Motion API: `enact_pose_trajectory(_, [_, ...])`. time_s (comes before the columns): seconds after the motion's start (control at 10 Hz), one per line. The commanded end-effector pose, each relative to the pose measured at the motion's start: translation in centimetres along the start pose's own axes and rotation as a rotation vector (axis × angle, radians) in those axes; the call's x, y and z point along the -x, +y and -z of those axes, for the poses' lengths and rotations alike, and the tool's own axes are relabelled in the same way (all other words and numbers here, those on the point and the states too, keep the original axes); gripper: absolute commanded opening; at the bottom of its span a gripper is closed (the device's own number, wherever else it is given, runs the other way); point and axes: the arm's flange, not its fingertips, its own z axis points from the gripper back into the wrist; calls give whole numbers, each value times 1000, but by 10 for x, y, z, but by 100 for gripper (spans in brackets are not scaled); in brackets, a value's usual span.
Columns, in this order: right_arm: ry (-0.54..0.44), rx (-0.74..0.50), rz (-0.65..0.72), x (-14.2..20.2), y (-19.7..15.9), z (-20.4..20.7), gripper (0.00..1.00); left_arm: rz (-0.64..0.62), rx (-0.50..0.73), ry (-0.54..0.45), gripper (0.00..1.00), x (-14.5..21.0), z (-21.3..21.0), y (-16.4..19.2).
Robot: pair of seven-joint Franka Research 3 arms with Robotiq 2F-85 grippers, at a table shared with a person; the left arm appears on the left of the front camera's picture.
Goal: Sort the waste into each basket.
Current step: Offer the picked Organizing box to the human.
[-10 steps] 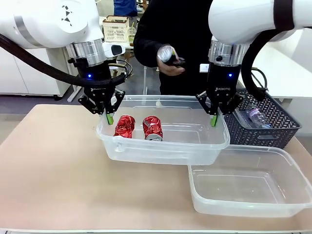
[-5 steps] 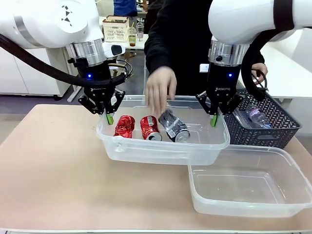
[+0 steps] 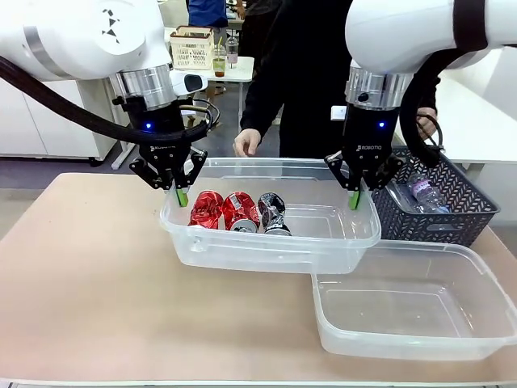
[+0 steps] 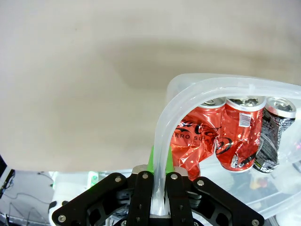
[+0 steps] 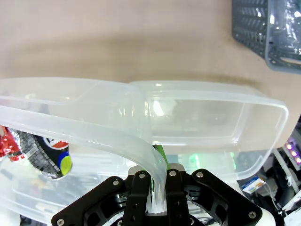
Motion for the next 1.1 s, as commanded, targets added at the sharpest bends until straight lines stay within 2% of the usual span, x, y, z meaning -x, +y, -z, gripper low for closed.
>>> enact_pose_trajectory(0.0, [7,27,-12,3,1,-1,4,-4,15,-18,4,0,-7,-2])
enact_pose_trajectory(0.5, [0,0,0,0,0,0,4,0,0,0,4,0,0,0])
enact_pose_trajectory(0.8, [9,22,-15,-82,17,-42,4,-29,0,-37,4,-87,-23,-3])
enact_pose_trajectory(1.0, [36,16,-9,-116,23,-43,4,-66,17,-83,4,-113,-24,-4])
